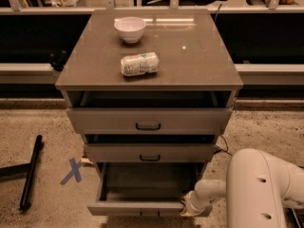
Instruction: Open bottom drawer
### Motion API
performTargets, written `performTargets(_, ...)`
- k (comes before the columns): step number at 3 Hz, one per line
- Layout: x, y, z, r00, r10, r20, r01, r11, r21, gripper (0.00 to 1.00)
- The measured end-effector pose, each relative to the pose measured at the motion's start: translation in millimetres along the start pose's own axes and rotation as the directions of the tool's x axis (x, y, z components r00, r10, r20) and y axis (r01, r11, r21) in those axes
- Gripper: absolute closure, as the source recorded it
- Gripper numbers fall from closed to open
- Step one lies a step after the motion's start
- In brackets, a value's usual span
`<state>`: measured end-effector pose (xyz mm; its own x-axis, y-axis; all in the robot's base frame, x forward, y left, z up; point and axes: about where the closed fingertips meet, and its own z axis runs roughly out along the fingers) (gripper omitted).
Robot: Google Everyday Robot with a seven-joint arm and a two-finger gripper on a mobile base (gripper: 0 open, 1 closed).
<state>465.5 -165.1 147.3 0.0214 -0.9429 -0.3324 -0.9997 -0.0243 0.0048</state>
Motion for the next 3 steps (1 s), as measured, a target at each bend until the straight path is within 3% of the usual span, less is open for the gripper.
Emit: performTargets(3,-1.4,8.9,0.2,1.000,0.012,0.012,-0.012,0.9999,-0.003,1.00)
